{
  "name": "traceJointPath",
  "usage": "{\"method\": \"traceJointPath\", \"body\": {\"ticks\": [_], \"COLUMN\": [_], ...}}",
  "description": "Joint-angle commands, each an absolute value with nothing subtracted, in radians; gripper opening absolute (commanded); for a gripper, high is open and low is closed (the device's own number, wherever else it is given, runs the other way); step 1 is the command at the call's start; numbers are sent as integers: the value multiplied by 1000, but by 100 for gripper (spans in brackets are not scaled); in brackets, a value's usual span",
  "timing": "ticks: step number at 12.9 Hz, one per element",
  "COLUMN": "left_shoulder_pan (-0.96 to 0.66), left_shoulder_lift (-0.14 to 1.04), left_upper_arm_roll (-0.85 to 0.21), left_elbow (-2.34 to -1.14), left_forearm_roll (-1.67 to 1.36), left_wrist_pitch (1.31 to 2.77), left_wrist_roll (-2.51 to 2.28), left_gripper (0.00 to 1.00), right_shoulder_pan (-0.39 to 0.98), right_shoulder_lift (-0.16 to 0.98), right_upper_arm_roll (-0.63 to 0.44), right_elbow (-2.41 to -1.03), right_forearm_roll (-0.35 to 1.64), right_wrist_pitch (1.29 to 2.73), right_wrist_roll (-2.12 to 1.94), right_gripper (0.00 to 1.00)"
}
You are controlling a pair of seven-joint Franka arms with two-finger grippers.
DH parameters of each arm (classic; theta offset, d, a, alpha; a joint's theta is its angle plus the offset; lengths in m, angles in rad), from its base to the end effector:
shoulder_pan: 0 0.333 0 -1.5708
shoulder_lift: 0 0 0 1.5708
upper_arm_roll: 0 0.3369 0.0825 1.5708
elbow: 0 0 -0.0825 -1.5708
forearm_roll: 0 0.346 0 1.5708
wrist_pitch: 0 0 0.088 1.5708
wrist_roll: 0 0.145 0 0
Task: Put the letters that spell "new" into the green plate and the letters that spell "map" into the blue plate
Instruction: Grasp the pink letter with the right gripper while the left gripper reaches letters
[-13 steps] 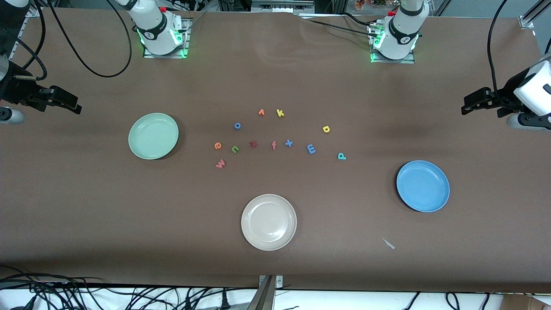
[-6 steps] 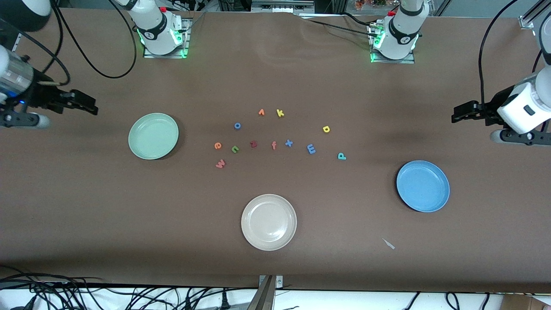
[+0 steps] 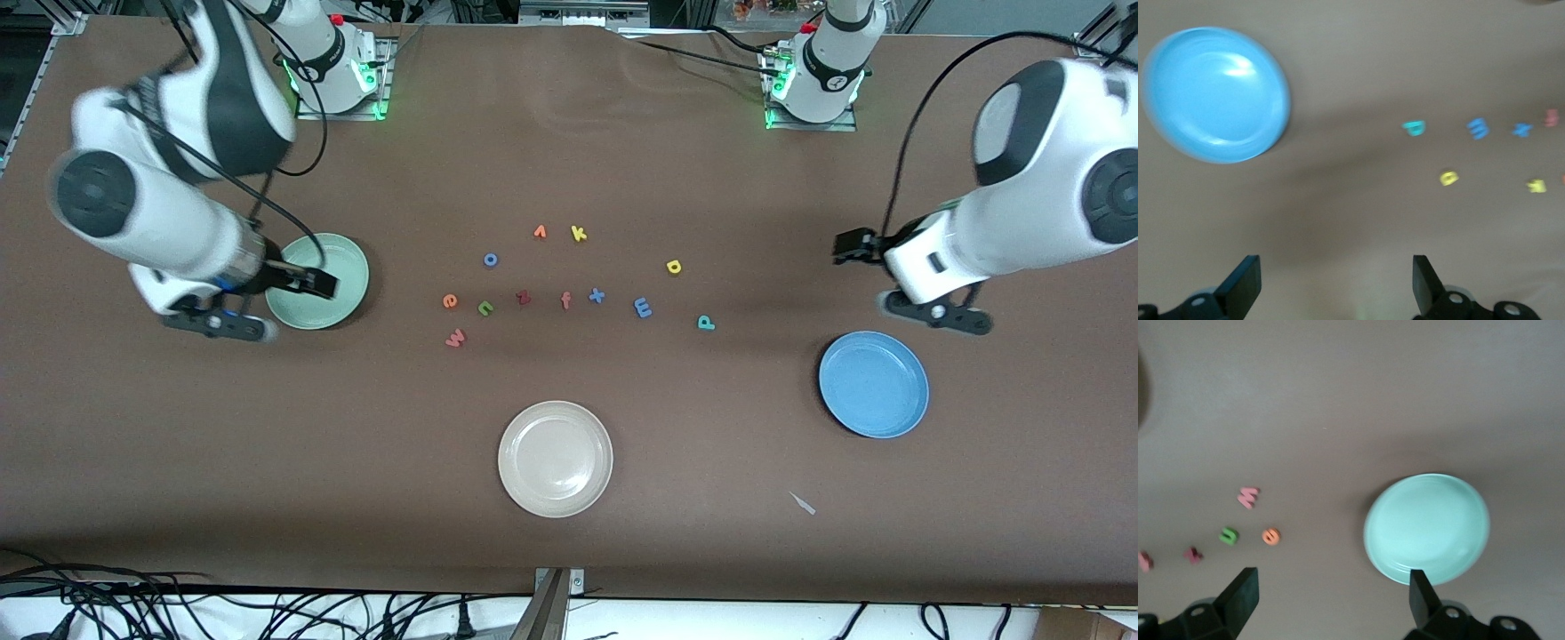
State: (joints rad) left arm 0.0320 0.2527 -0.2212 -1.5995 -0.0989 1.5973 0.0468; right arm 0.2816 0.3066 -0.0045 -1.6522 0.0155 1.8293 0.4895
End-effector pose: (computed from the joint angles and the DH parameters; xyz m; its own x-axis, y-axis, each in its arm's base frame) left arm 0.5568 -0.1097 0.4638 0.9429 -0.2320 -0.2391 -0.1972 -0.9671 0.1608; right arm 0.5769 0.1662 0.4196 0.9688 -0.2169 -0.1201 -0.2123 -0.9760 0.0493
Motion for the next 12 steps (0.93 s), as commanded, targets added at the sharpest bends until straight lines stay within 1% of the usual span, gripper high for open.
{"method": "traceJointPath", "body": {"ticks": [1, 3, 6, 8, 10, 12], "left_shoulder_pan": [9, -47, -125, -155, -201, -230], "left_shoulder_lift": [281, 281, 284, 276, 275, 275], "left_upper_arm_roll": [-229, -229, -238, -245, -259, -267], "left_elbow": [-1607, -1669, -1782, -1870, -1946, -2046], "left_forearm_roll": [-147, -146, -144, -140, -74, -20], "left_wrist_pitch": [1650, 1747, 1911, 2024, 2106, 2256], "left_wrist_roll": [-4, -93, -287, -356, -463, -578], "left_gripper": [100, 100, 100, 100, 100, 100], "right_shoulder_pan": [363, 425, 475, 486, 494, 495], "right_shoulder_lift": [423, 506, 599, 620, 620, 626], "right_upper_arm_roll": [-12, -14, -12, -11, -11, -9], "right_elbow": [-1647, -1648, -1657, -1696, -1774, -1819], "right_forearm_roll": [-43, -72, -80, -71, -63, -63], "right_wrist_pitch": [1957, 2028, 2162, 2250, 2375, 2448], "right_wrist_roll": [735, 956, 1191, 1238, 1270, 1284], "right_gripper": [100, 100, 99, 99, 99, 98]}}
